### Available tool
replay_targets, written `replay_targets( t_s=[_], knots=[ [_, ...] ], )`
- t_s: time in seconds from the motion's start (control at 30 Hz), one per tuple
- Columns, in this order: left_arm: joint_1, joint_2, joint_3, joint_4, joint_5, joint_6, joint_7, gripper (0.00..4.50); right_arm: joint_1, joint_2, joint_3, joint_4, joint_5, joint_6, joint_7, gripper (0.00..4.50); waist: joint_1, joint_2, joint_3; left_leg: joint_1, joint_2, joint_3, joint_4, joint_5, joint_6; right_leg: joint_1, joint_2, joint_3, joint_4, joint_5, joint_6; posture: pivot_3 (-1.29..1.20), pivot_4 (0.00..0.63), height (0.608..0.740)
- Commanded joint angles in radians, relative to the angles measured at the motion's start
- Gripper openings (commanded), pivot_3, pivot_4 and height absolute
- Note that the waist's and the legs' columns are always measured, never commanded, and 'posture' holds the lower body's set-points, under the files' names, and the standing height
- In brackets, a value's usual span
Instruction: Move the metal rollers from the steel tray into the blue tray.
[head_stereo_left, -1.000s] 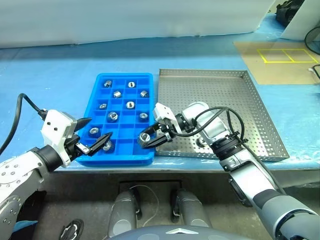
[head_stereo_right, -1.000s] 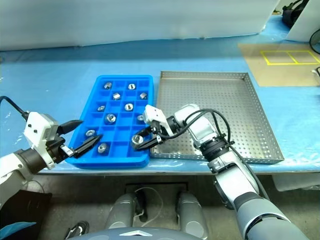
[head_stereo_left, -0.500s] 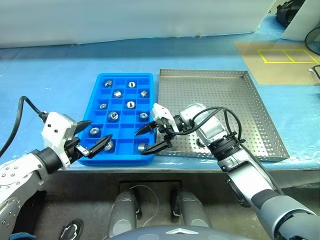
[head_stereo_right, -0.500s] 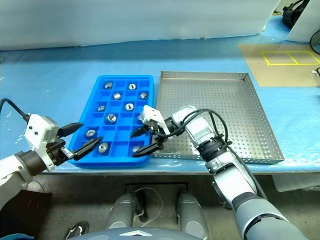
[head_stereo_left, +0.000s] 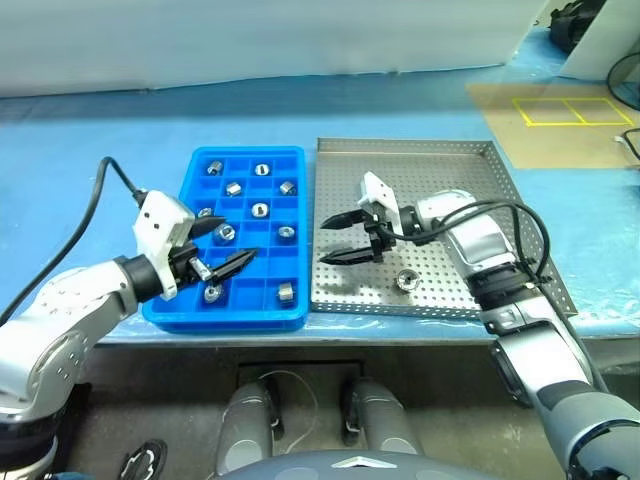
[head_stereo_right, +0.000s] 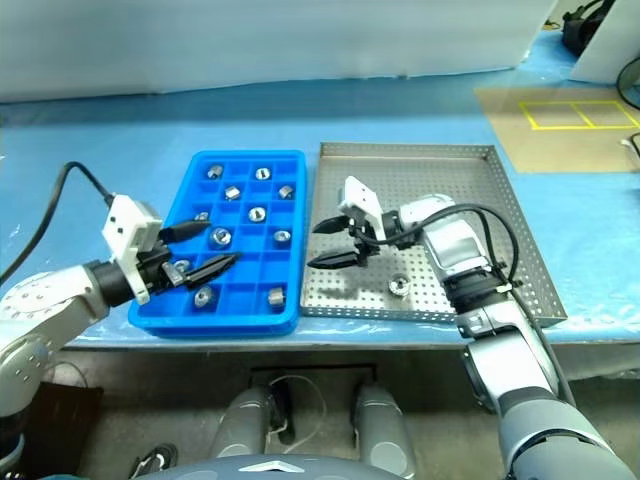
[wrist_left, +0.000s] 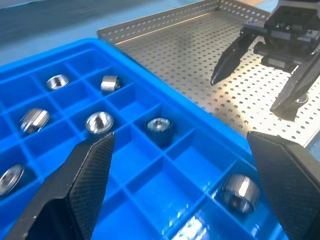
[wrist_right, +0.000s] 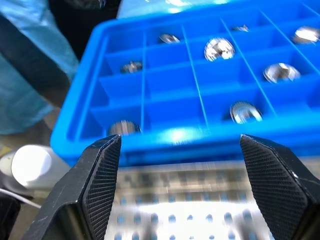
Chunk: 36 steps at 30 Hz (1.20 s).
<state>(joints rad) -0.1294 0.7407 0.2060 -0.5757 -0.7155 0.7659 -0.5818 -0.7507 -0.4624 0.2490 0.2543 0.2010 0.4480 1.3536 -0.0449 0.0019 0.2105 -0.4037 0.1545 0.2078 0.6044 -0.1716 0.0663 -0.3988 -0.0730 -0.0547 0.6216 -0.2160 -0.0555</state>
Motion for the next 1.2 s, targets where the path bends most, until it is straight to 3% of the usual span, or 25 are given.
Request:
replay_targets(
  t_s=[0.03,0.3,0.7,0.87,1.1,1.2],
  knots=[
    [-0.089,-0.004,-0.078,0.071,0.038,-0.051,-0.072,4.50,0.070,-0.047,-0.046,-0.160,0.045,0.061,-0.039,3.87,-0.019,0.000,0.000,0.000,0.000,0.000,0.000,0.000,0.000,0.000,0.000,0.000,0.000,0.000,0.000,-0.61,0.150,0.740],
    [-0.194,-0.021,-0.171,0.189,0.091,-0.099,-0.179,4.50,0.209,-0.136,-0.066,-0.310,0.054,0.110,-0.116,3.87,-0.106,0.000,0.000,-0.001,0.000,0.000,0.000,-0.001,0.001,0.000,0.000,0.000,-0.002,0.000,0.001,-0.71,0.150,0.740],
    [-0.210,-0.031,-0.176,0.210,0.123,-0.108,-0.223,4.50,0.226,-0.109,-0.025,-0.188,-0.034,-0.023,-0.238,3.87,-0.228,0.000,0.000,-0.004,0.000,-0.003,0.006,-0.003,0.005,0.002,0.000,-0.003,-0.003,-0.004,0.007,-0.71,0.150,0.740],
    [-0.192,-0.026,-0.163,0.194,0.122,-0.102,-0.222,4.50,0.234,-0.119,0.044,-0.094,-0.135,-0.174,-0.252,3.87,-0.246,-0.001,0.000,-0.006,0.000,-0.004,0.008,-0.004,0.007,0.002,0.000,-0.004,-0.004,-0.004,0.008,-0.69,0.150,0.740],
    [-0.167,-0.014,-0.142,0.170,0.117,-0.092,-0.217,4.50,0.230,-0.096,0.069,-0.032,-0.163,-0.243,-0.251,3.87,-0.244,-0.002,-0.001,-0.005,0.002,-0.007,0.007,-0.006,0.009,0.011,0.000,-0.011,-0.013,-0.002,0.004,-0.66,0.150,0.740],
    [-0.159,-0.010,-0.133,0.165,0.118,-0.090,-0.214,4.50,0.227,-0.098,0.080,-0.024,-0.165,-0.269,-0.217,3.22,-0.245,-0.005,-0.003,-0.004,0.001,-0.007,0.007,-0.007,0.011,0.013,0.000,-0.012,-0.015,-0.001,0.002,-0.65,0.150,0.740]
  ],
)
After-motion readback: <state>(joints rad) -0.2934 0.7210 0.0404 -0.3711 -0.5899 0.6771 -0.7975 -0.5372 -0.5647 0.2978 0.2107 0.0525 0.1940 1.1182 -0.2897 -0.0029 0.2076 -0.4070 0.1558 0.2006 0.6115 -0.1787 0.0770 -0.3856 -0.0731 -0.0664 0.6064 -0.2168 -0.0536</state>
